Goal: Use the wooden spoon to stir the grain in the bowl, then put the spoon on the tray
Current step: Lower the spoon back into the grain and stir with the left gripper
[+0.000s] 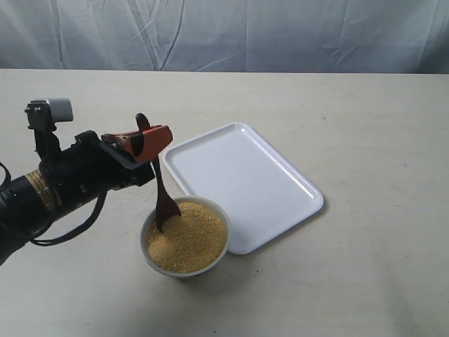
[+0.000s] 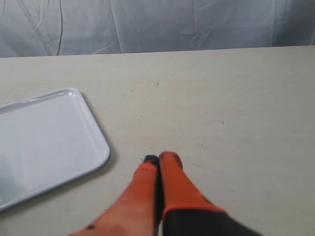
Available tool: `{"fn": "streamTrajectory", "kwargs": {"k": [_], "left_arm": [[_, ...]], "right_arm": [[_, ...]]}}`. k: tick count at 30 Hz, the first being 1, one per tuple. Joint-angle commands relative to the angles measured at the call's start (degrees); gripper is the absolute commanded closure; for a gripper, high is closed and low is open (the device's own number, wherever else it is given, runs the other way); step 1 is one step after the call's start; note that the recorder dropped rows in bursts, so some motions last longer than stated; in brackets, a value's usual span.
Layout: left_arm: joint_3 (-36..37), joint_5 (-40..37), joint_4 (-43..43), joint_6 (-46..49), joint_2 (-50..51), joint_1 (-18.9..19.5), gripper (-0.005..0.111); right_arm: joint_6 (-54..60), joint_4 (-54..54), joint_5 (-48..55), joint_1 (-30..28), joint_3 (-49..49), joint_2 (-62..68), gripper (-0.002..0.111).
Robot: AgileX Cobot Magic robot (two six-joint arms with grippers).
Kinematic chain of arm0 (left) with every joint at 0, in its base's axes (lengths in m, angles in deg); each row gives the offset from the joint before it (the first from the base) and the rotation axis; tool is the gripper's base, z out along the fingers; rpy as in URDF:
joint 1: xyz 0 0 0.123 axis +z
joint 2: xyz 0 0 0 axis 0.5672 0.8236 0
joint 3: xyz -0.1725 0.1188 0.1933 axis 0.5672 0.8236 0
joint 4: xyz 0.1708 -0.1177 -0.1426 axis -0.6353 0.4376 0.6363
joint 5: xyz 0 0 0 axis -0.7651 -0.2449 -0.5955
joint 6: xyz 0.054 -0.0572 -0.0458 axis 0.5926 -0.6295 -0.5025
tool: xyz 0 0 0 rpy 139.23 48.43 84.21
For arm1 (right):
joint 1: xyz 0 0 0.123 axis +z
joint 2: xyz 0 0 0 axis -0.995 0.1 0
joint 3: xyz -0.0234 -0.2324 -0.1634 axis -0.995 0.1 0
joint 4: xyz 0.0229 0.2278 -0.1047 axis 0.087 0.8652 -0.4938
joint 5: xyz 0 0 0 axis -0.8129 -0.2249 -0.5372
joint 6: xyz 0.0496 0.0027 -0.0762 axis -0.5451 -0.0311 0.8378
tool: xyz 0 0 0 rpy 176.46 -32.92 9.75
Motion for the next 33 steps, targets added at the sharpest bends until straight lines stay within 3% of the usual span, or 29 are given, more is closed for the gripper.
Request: {"fn": "streamTrajectory", "kwargs": {"k": [1,17,27,33], "left_arm": [[0.0,0.4,3.8,0.5,-1.1,-0.3,0.107],[-0.9,0.4,-5.6,0.5,8.5,-0.3,0.107],[-1.1,0.4,-1.9,-3.6,2.1,-0.3,0.107],[-5.1,0.4,0.8,-3.6,1.0,-0.3,0.107]], "right_arm": [[0.0,0.1,-0.8,-0.3,0.3,-0.4,0.108],[0.0,0.1,-0.8,-0.3,0.3,-0.4,0.108],[0.0,0.1,-0.8,-0.3,0.3,-0.4,0.108],[0.0,0.1,-0.8,-0.3,0.3,-0.4,0.108]]}}
